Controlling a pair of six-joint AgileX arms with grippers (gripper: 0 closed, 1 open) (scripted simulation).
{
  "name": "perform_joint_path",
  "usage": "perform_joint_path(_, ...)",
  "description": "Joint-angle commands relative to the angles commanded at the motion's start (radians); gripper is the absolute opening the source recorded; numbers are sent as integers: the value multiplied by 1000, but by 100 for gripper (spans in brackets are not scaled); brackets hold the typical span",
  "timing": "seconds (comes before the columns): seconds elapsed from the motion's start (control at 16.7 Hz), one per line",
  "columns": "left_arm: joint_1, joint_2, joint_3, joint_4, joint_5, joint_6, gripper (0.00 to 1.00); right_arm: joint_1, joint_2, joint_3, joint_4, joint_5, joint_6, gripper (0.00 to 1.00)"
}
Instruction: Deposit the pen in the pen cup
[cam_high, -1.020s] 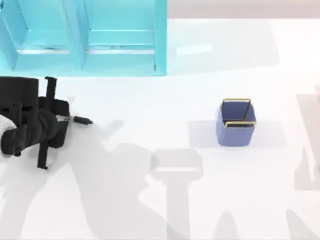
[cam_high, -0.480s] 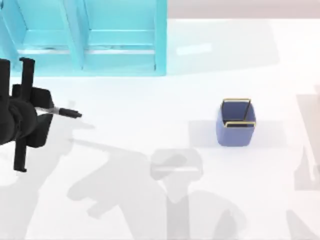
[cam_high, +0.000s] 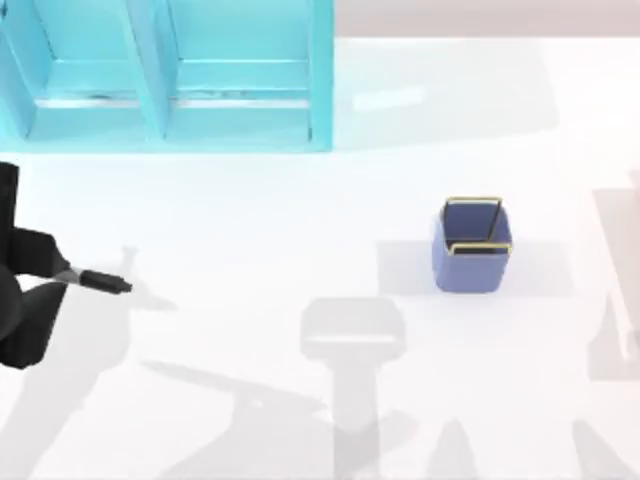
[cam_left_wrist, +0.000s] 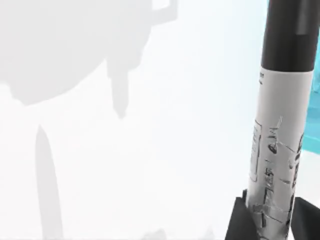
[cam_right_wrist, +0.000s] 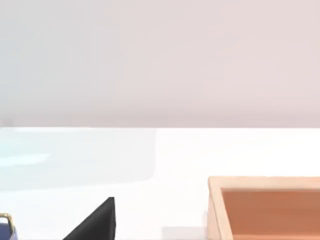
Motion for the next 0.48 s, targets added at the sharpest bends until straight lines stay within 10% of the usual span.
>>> perform_joint_path(0.48, -15, 29, 21, 0, -28, 25, 0, 0, 0, 0, 0, 0, 0, 100)
